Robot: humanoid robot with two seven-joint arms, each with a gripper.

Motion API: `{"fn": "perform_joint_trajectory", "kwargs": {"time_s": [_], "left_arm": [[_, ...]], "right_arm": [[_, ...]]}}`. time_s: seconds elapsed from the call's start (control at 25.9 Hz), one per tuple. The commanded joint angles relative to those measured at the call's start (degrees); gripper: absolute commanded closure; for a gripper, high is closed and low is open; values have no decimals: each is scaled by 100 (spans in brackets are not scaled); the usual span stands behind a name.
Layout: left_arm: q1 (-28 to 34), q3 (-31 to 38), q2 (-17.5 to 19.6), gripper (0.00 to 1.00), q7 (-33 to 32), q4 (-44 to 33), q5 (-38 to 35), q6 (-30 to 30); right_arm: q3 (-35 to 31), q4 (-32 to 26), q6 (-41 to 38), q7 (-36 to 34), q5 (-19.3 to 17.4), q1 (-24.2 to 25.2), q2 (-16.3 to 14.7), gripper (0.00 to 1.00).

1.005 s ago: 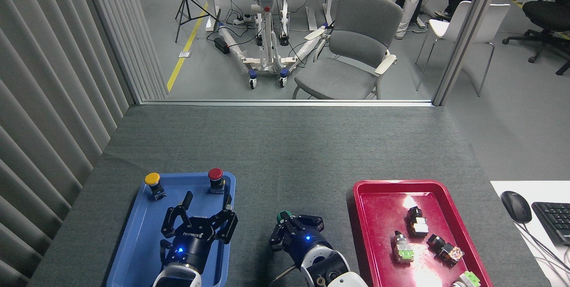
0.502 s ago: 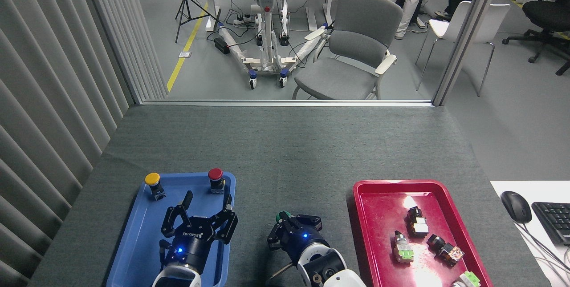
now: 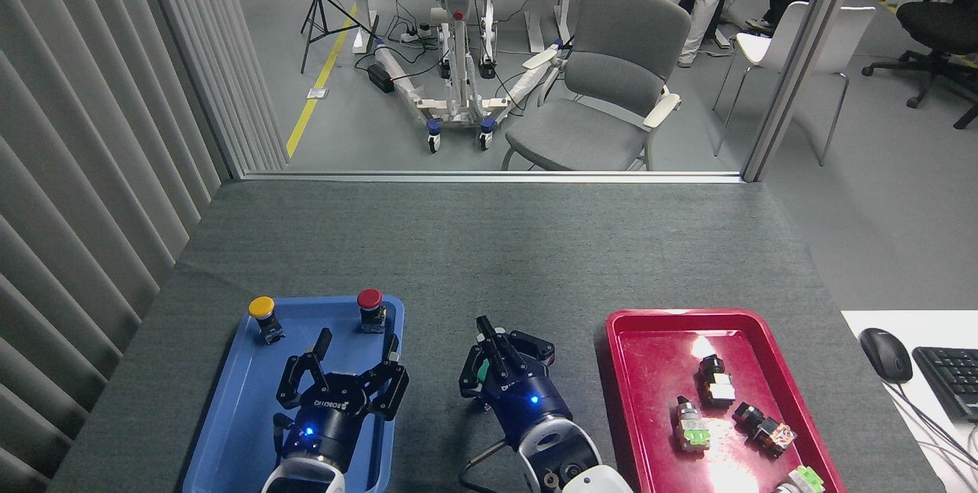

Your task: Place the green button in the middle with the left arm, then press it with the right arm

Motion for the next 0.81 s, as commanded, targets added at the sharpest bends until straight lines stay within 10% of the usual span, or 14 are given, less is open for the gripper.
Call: {"fn": "perform_joint_trajectory", "kwargs": {"time_s": [0.0,0.08,0.77], "left_arm": [[9,0,0,1,-17,-1,-5,-9],[26,0,9,1,-35,-1,4,-9],[26,0,9,1,-26,-36,-5,9]], "right_arm": [[-295,-8,226,-248,-7,41,-5,22],[-515,-26,445,-546,-15,120,4,2],[-726,-254,542,-696,-16,542,-137,1]]}}
